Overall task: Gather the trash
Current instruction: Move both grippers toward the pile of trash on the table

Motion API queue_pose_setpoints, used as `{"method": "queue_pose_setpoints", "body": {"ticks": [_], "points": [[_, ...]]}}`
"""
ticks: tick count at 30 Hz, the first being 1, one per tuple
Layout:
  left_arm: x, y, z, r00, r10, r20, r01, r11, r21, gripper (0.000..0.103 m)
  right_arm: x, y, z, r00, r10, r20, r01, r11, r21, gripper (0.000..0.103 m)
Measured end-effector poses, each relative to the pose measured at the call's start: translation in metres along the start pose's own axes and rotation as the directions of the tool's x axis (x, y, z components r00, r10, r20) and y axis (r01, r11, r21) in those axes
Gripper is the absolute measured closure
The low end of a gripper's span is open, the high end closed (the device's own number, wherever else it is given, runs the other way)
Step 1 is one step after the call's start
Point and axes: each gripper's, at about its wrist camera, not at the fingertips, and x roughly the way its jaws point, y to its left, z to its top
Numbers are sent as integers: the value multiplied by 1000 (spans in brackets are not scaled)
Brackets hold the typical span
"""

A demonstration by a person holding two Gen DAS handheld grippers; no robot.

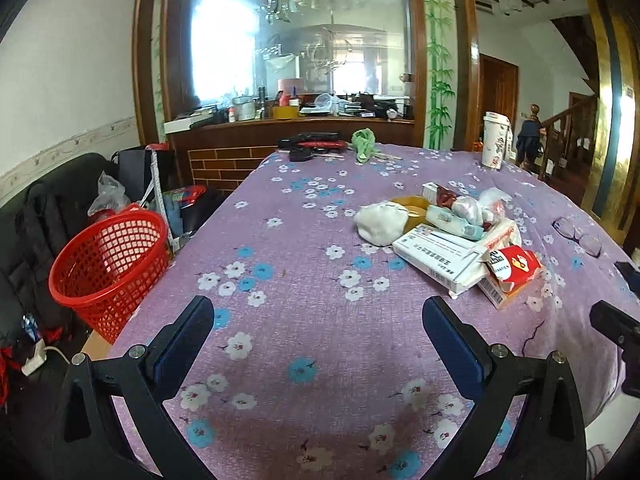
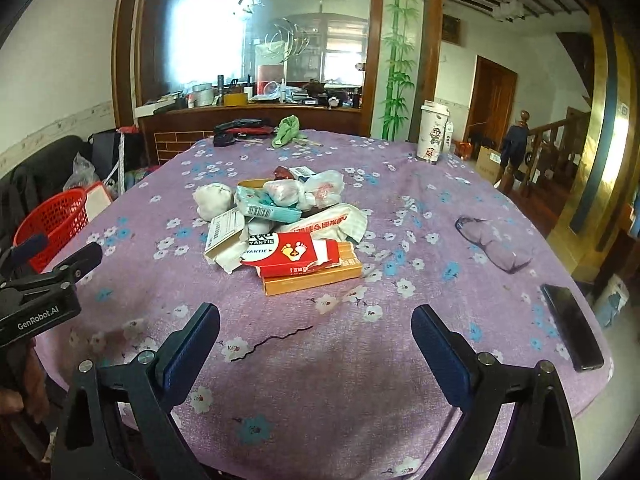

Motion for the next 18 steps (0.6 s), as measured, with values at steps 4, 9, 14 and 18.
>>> {"method": "queue_pose_setpoints", "body": {"ticks": [4,9,14,18], "points": [[6,-9,-3,1000,-4,-14,5,999,34,0,3,1,-2,1000,-7,-5,7,1000,-4,5],[8,-10,-6,1000,-6,-23,7,999,37,0,5,-2,-3,1000,-22,-8,22,1000,2,5],[8,-6,-5,1000,-1,-28,2,1000,25,0,8,-1,-5,999,-26,-26,27,1000,5,5],[9,-4,-6,999,4,-34,-3,1000,22,0,7,-2,-5,999,-36,-20,36,999,4,5]]}}
